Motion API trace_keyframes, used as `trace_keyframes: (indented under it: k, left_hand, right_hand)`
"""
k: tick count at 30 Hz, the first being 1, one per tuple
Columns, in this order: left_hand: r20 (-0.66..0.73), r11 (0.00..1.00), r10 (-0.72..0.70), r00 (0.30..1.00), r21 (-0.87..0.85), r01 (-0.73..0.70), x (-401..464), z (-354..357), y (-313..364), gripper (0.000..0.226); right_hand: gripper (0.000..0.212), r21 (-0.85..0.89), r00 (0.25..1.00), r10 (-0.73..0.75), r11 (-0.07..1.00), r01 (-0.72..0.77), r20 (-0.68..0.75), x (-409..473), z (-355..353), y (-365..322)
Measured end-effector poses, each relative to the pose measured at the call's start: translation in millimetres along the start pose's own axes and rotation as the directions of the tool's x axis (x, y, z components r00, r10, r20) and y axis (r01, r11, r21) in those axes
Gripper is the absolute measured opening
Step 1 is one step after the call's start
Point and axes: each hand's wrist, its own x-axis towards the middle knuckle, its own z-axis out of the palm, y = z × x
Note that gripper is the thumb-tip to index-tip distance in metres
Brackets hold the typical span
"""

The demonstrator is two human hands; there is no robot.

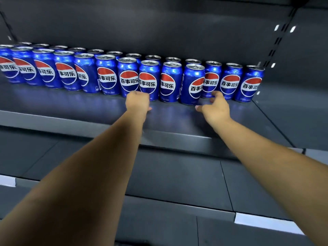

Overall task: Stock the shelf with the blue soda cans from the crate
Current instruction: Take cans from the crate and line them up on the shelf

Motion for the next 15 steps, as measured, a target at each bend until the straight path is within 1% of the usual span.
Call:
trace_keyframes:
  k: [2, 3, 5, 7, 10, 12, 15]
  left_hand:
    - [0.005, 1.0, -0.017, 1.0, 0.004, 0.017, -8.2, -25.9, 5.8, 0.023]
    - [0.026, 1.0, -0.025, 0.999, 0.002, 0.025, -12.9, -38.4, 8.0, 0.026]
    - [0.078, 0.999, -0.032, 0.996, -0.005, 0.032, -28.9, -61.3, 14.8, 0.02]
    - [0.093, 0.998, 0.032, 0.995, 0.042, -0.036, -44.2, -82.6, 22.8, 0.014]
    - [0.158, 0.97, 0.161, 0.974, 0.155, -0.186, -60.6, -117.7, 32.7, 0.022]
    - [0.215, 0.944, 0.208, 0.954, 0.212, -0.254, -70.2, -140.1, 35.8, 0.023]
    - [0.266, 0.9, 0.268, 0.926, 0.275, -0.339, -85.8, -170.0, 33.6, 0.026]
  right_hand:
    - [0.066, -0.018, 1.0, 0.004, 1.0, -0.005, -0.011, -21.3, -1.4, -8.0]
    - [0.064, -0.026, 1.0, 0.007, 1.0, -0.007, -0.009, -32.7, -0.3, -12.8]
    - [0.06, -0.021, 1.0, 0.014, 1.0, -0.014, 0.0, -56.8, 4.8, -23.7]
    - [0.06, -0.027, 1.0, 0.004, 1.0, -0.004, 0.009, -81.8, 12.2, -34.5]
    - [0.062, -0.045, 1.0, -0.012, 0.999, 0.012, 0.007, -117.9, 23.7, -46.9]
    - [0.062, -0.036, 1.0, -0.009, 0.999, 0.009, 0.001, -139.5, 28.8, -53.1]
    - [0.061, -0.038, 1.0, 0.008, 0.999, -0.009, -0.006, -169.9, 35.0, -60.2]
